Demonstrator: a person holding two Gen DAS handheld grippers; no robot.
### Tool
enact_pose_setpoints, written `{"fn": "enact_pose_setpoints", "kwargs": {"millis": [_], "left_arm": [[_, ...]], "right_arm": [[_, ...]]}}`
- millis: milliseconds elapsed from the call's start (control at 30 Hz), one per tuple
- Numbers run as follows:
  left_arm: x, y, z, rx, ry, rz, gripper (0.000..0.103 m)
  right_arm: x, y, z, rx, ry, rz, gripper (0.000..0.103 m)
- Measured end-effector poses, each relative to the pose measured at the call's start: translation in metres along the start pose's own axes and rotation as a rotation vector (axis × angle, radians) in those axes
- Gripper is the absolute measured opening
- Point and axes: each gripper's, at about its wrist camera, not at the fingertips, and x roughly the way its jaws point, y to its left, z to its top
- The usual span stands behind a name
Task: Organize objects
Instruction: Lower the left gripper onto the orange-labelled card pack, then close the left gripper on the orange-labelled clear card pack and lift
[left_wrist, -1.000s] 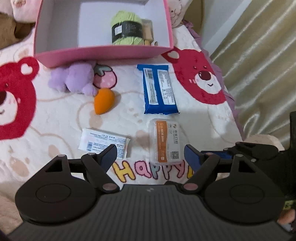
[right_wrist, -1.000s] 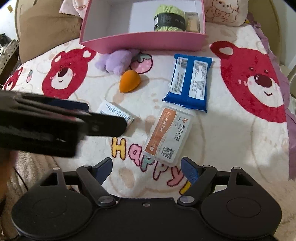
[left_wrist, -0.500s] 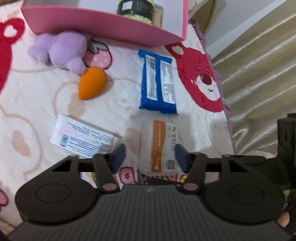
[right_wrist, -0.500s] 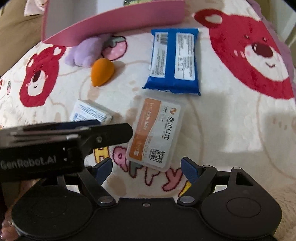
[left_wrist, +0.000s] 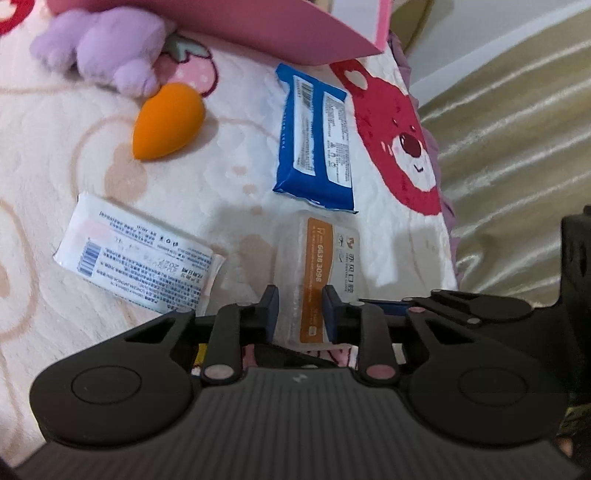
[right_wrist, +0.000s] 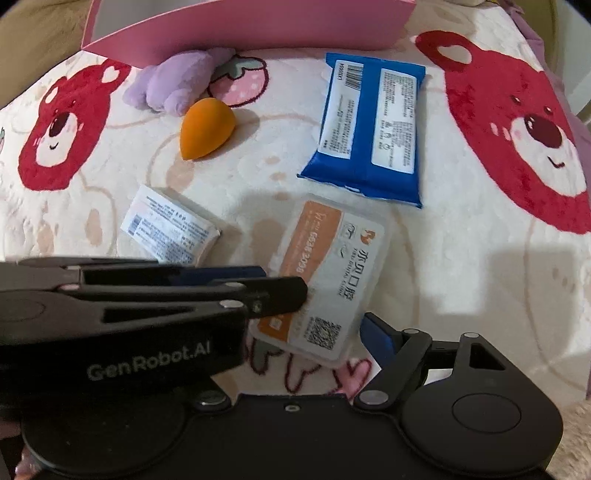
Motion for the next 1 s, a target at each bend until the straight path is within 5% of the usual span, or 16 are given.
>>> {"fn": "enact_pose_setpoints", "kwargs": {"millis": [167, 267, 467, 767, 1000], "left_arm": [[-0.002, 0.008, 0.000, -0.043, -0.012, -0.016, 0.019], [-0.008, 0.009, -0.001, -0.032, -0.029, -0.001, 0.019], [-0.022, 0.016, 0.002, -0.044, -0.065, 0.017, 0.019], [-0.018, 0.022, -0.002, -0.079, -0.078, 0.040, 0.023], [-0.042, 0.007, -0.009, -0.011, -0.135, 0.065, 0.024]], "right_arm": [[0.013, 0.005, 0.006, 0.019, 0.002, -0.032, 0.085], [0.003, 0.006, 0.006, 0.016, -0.048, -0.024, 0.072], [-0.004, 0.008, 0.000, -0.001, -0.112, 0.040, 0.070], [0.013, 0.005, 0.000, 0.070, -0.042, 0.091, 0.071], [-0.013, 0.014, -0.009, 0.003, -0.162, 0.096, 0.069]]}}
